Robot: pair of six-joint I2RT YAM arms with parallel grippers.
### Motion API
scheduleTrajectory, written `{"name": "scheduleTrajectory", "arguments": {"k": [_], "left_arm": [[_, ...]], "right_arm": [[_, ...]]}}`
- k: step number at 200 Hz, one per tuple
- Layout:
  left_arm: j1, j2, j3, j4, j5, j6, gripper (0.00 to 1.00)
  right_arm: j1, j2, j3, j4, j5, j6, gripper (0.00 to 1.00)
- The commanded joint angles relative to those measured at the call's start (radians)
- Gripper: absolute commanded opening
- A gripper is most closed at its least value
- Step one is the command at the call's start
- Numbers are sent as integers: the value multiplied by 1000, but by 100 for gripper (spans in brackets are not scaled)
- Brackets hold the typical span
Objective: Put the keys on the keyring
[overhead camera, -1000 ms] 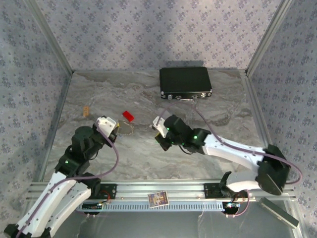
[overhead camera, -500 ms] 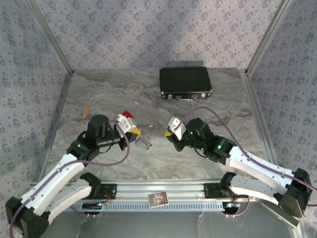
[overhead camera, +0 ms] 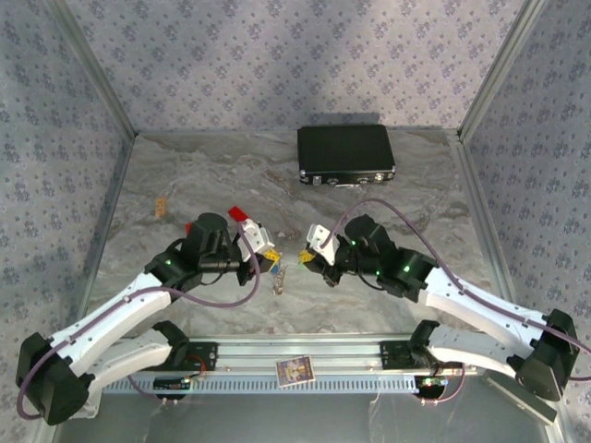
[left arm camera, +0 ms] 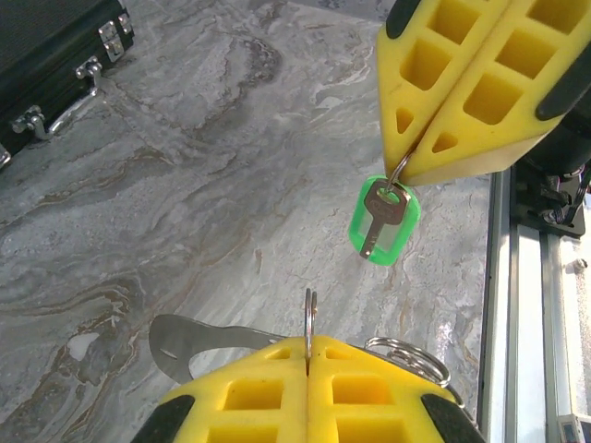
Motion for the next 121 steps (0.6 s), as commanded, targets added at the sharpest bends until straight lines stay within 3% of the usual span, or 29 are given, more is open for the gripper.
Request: {"name": "scheduleTrajectory", "arguments": {"k": [1, 55, 121], "left_arm": [[-19, 9, 48, 58, 14, 22, 0], [-39, 33, 48, 78, 0, 7, 0], [-47, 45, 48, 83, -1, 0, 0]], "right_arm": [[14, 22, 44, 0, -43, -19, 0], [29, 61, 57, 34, -61, -21, 0], [48, 84, 57, 77, 2, -22, 0]]}}
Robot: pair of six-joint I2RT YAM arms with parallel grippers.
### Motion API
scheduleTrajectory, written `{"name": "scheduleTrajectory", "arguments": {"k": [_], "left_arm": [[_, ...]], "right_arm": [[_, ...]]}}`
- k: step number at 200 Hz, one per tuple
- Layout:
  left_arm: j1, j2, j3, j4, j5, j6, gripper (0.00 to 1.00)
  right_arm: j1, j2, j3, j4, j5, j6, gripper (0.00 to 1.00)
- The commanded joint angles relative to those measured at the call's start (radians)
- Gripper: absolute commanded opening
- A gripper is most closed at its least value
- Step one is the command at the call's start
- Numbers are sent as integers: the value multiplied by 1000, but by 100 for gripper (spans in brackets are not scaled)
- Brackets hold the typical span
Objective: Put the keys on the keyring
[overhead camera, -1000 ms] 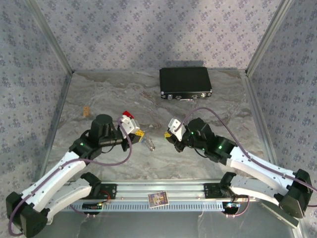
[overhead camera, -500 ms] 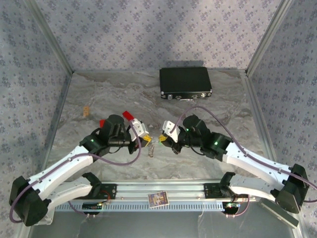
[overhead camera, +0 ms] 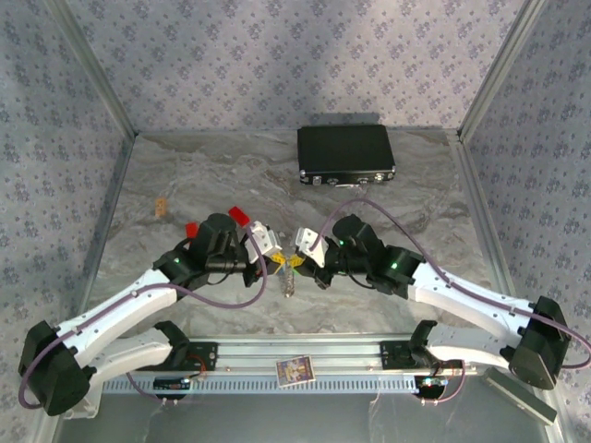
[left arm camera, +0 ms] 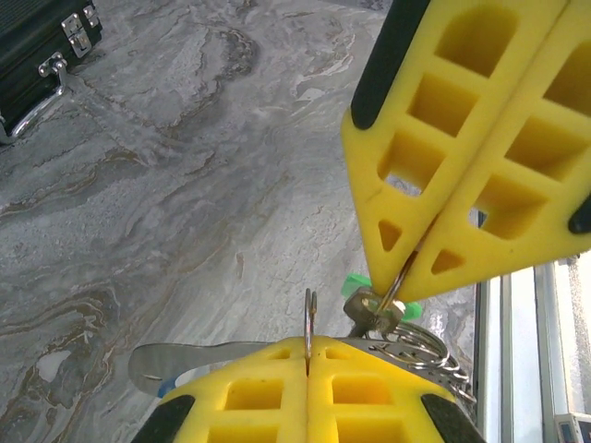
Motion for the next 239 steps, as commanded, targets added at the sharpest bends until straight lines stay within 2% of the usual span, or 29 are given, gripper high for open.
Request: {"name": "scheduleTrajectory", "arguments": {"k": [1, 164, 239], "left_arm": [[-9, 0, 40, 50, 10, -3, 0], [-16, 12, 41, 49, 8, -13, 0], [-19, 14, 39, 51, 9, -4, 0]], "right_arm": [[9, 11, 40, 33, 32, -19, 0], [21, 26, 39, 39, 174, -25, 0], [24, 56, 102, -42, 343, 65, 0]]}}
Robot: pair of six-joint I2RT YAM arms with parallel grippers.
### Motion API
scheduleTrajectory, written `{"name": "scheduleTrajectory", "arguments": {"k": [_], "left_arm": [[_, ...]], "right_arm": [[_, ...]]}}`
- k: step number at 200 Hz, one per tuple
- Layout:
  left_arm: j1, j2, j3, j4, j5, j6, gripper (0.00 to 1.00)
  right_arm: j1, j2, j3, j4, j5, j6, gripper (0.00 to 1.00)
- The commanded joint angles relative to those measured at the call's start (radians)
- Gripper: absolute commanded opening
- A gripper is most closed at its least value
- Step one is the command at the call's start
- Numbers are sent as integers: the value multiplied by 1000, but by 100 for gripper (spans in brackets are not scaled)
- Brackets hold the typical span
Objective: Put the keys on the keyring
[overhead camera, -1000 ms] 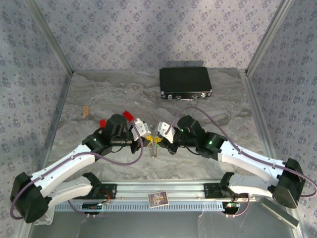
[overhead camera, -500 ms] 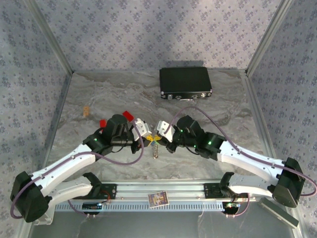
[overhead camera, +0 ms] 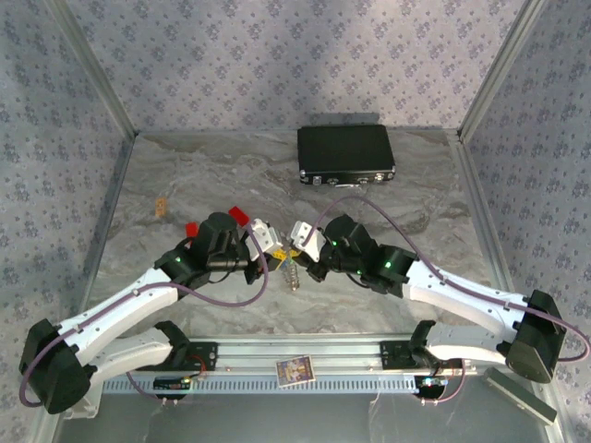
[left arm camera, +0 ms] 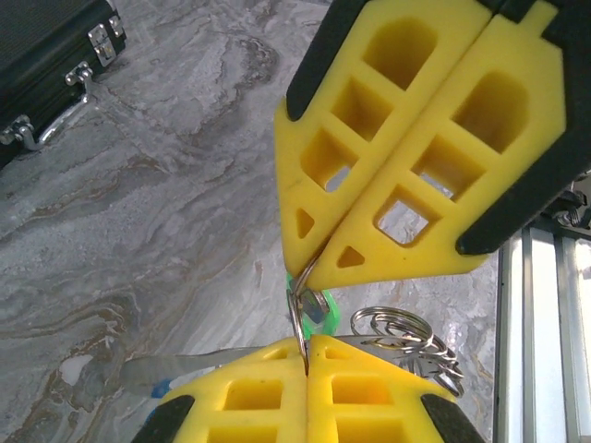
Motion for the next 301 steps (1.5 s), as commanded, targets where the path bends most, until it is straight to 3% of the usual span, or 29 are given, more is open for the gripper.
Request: {"name": "scheduleTrajectory", "arguments": {"k": [1, 73, 132, 159, 189, 219, 301], "left_arm": [[-10, 4, 37, 19, 46, 7, 0], [-33, -10, 14, 71, -68, 13, 0], [-53, -11, -10, 115, -97, 28, 0], [-61, -26, -36, 144, -89, 56, 0], [-65, -50, -78, 196, -66, 92, 0], [-66, -67, -108, 227, -52, 110, 0], [-69, -74, -134, 257, -10, 122, 0]], "right_arm": [[-6, 13, 61, -39, 116, 50, 0], [-12, 3, 43, -47, 65, 67, 1], [-69, -36, 1, -40, 5, 61, 27], [-149, -83, -42, -24, -132, 33, 38], [-181, -110, -64, -24, -352, -57, 40], [-168, -105, -88, 24, -443, -135, 40], [-118, 5, -63, 50, -341, -147, 35]]}}
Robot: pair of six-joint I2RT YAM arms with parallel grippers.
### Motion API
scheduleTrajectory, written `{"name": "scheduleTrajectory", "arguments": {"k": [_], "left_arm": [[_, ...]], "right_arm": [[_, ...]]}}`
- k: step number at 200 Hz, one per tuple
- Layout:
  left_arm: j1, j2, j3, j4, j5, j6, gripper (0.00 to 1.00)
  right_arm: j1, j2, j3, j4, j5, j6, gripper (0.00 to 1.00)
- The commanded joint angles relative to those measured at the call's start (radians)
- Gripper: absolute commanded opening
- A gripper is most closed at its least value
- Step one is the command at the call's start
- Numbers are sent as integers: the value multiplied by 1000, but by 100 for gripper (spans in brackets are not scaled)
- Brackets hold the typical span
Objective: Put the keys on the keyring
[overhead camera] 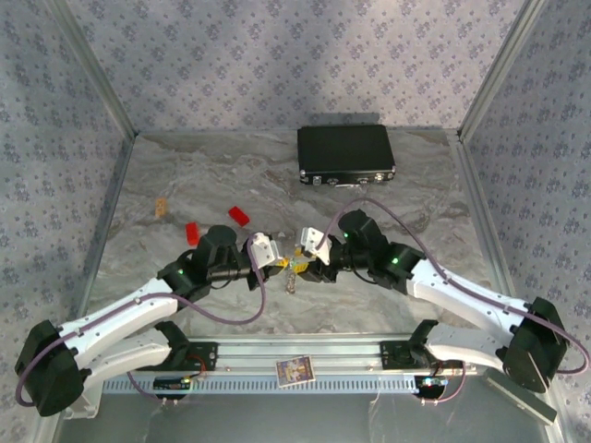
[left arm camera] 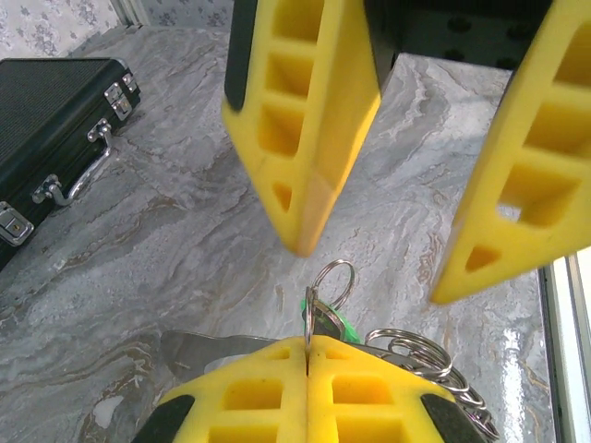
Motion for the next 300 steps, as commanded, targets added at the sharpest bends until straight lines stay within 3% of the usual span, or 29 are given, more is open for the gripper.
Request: {"name": "scheduleTrajectory", "arguments": {"k": [1, 93, 104, 115, 127, 136, 157, 181, 213, 233, 256, 300], "left_arm": [[-10, -26, -4, 69, 49, 24, 0], [-14, -33, -4, 67, 48, 33, 0], [-17, -23, 10, 39, 36, 36, 0], [-20, -11, 28, -1, 17, 43, 9], [-25, 3, 50, -42, -8, 54, 25], [-30, 12, 65, -70, -30, 63, 27], [-47, 29, 103, -136, -34, 102, 19], [-57, 37, 126, -173, -37, 127, 0], [-62, 16, 121, -180, -46, 134, 0], [-63, -26, 72, -96, -57, 111, 0], [-63, -63, 15, 8, -49, 69, 0], [-62, -62, -22, 65, -27, 55, 0]], "right_arm": [[7, 14, 18, 16, 20, -19, 34], [15, 19, 42, -29, -13, -60, 0], [19, 22, 60, -54, -11, -76, 0], [29, 29, 85, -87, -3, -99, 0], [45, 42, 116, -138, 12, -131, 0], [57, 55, 143, -178, 26, -153, 0], [82, 92, 209, -279, 57, -203, 0], [103, 127, 267, -356, 71, -233, 0], [101, 109, 256, -332, 81, -220, 0], [76, 64, 195, -269, 61, -171, 9], [43, 2, 92, -152, 32, -88, 33], [14, -61, -10, -23, -8, -29, 34]]}}
